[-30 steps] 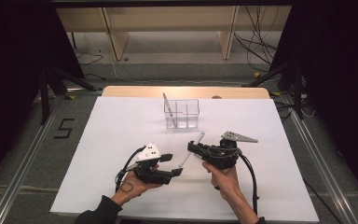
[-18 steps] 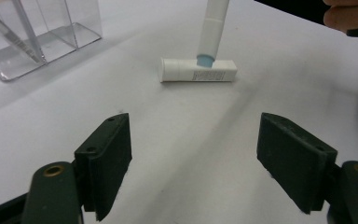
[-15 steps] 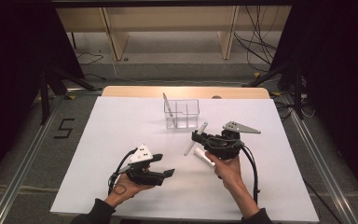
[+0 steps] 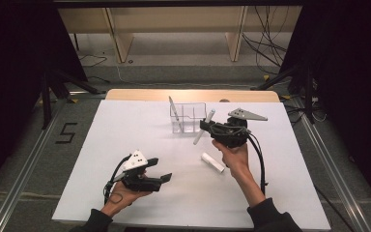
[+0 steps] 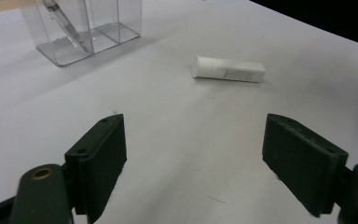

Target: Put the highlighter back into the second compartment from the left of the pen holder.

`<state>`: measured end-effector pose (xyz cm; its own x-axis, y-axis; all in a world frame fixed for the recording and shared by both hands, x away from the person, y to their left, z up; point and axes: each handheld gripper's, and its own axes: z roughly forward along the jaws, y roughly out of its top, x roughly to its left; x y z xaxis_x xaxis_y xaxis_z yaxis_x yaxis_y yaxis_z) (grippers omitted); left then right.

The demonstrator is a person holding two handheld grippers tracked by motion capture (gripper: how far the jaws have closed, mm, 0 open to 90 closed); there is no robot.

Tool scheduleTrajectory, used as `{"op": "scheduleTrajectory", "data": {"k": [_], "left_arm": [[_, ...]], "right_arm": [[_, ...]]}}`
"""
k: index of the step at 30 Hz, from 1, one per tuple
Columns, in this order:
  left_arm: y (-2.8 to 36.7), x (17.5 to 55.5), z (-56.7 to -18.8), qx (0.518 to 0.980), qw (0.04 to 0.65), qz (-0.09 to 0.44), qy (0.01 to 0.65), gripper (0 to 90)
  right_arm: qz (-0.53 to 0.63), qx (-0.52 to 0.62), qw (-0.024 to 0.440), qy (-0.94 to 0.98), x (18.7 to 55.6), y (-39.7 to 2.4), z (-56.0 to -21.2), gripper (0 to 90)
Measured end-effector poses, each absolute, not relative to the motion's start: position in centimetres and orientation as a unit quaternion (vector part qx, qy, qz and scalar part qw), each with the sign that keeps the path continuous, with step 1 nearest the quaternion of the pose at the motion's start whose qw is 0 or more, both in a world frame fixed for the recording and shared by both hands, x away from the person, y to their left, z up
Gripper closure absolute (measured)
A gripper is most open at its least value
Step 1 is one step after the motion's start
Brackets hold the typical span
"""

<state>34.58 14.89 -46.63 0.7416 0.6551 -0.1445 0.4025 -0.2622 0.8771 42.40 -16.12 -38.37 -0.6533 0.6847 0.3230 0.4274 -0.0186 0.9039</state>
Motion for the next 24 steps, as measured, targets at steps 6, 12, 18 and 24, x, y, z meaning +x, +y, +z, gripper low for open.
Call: {"op": "scheduleTrajectory", "data": {"k": [6,12,18,24], "left_arm": [[15.4,34.4,-46.8,0.784,0.502,0.136,0.338,18.4],[15.8,34.2,-46.9,0.781,0.503,0.138,0.343,17.0],[16.2,34.0,-46.9,0.781,0.503,0.142,0.342,16.9],[16.5,33.8,-46.7,0.779,0.506,0.142,0.342,16.9]], "right_arm": [[0.587,0.407,0.119,0.689,44.0,-15.9,-37.7,78.6],[0.581,0.413,0.130,0.689,45.5,-15.7,-36.9,78.6],[0.578,0.423,0.137,0.684,47.2,-15.2,-36.5,78.6],[0.574,0.438,0.142,0.677,49.2,-14.9,-36.2,78.6]]}}
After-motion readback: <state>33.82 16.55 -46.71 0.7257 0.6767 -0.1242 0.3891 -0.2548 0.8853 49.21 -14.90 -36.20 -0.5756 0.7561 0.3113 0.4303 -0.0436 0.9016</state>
